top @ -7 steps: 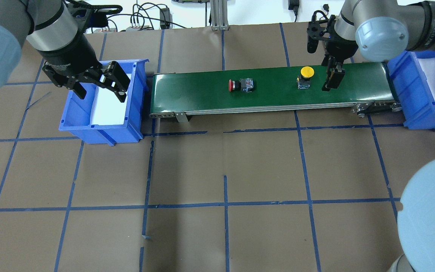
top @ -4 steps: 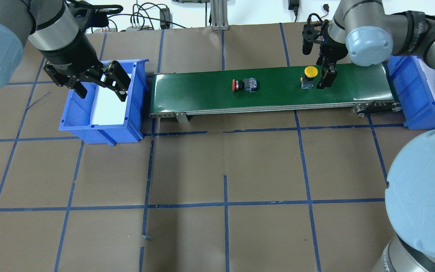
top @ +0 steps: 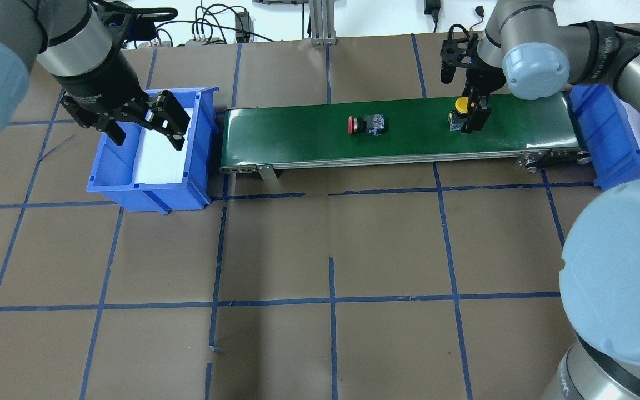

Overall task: Transport two buttons from left to right
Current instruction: 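Grasp the yellow button on the belt with the right gripper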

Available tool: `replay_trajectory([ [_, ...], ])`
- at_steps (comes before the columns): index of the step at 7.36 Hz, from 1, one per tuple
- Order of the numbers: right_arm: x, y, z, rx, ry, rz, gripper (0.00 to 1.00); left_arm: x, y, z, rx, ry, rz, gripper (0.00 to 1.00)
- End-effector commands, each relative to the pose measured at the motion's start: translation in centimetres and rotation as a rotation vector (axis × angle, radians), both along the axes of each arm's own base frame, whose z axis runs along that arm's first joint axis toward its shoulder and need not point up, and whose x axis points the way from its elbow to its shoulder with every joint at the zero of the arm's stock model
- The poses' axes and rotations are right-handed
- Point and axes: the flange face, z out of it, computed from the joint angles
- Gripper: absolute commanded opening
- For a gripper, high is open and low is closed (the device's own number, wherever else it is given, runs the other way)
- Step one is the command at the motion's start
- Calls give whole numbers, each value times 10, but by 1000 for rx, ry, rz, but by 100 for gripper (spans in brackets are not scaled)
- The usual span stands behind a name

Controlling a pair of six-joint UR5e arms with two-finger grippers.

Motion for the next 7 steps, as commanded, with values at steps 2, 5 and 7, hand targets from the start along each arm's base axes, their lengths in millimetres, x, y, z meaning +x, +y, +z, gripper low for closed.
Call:
replay_trajectory([
  [2,-1,0,2,7,15,-4,26,-1,-1,-1,2,0,-3,100],
  [5,-43,-1,74,-36,22,-79,12,0,-1,-2,3,0,0,100],
  [7,-175,24,139,-10,27,-277,12,0,-1,-2,3,0,0,100],
])
